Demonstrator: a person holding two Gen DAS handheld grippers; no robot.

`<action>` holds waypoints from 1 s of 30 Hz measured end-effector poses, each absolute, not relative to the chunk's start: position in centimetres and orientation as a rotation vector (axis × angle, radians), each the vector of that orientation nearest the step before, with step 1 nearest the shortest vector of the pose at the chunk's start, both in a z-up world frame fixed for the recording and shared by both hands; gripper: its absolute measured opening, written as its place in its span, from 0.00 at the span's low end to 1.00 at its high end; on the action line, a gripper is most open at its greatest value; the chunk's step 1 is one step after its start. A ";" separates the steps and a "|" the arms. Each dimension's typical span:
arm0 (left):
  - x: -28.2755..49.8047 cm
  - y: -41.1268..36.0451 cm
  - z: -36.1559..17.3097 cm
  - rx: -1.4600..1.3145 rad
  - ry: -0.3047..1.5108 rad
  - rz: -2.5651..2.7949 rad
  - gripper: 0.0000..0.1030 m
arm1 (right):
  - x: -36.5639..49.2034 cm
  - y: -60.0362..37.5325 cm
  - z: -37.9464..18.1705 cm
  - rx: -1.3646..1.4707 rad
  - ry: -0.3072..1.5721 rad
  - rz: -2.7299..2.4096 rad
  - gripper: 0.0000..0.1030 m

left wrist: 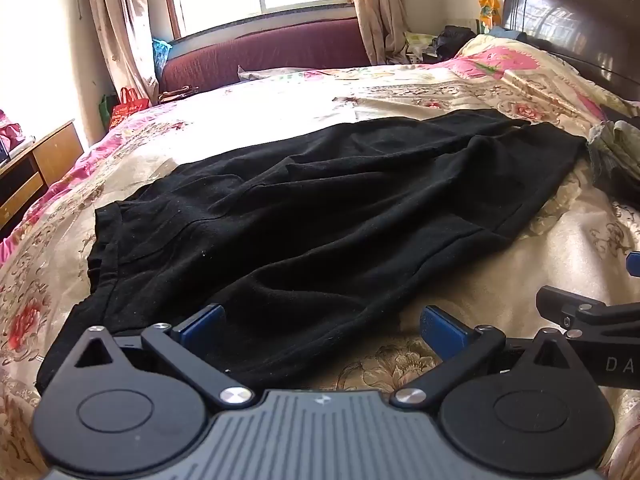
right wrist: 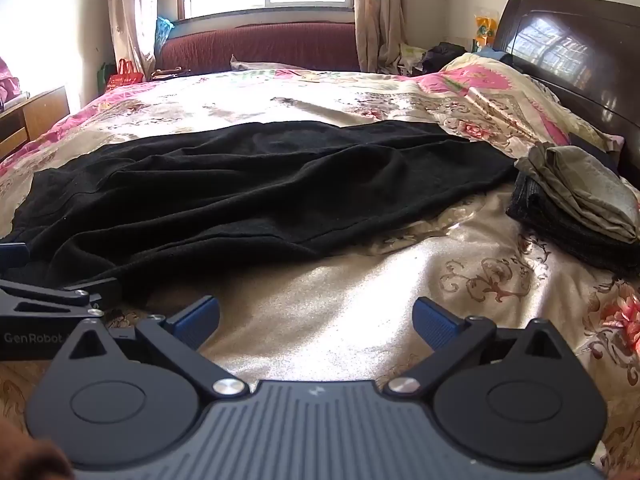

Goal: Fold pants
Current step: 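Move both grippers toward the waistband of the black trousers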

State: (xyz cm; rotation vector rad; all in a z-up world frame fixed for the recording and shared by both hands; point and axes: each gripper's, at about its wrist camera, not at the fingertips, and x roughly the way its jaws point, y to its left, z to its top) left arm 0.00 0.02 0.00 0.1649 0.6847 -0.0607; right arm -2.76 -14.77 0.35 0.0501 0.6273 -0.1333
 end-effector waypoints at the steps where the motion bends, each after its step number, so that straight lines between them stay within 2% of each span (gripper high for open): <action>1: 0.0 0.1 0.0 0.161 0.686 -0.061 1.00 | -2.8 -14.7 0.4 0.048 0.626 -0.131 0.99; 30: -1.0 6.9 0.2 0.059 0.720 0.092 1.00 | -0.3 -7.8 0.6 -0.098 0.631 0.080 0.99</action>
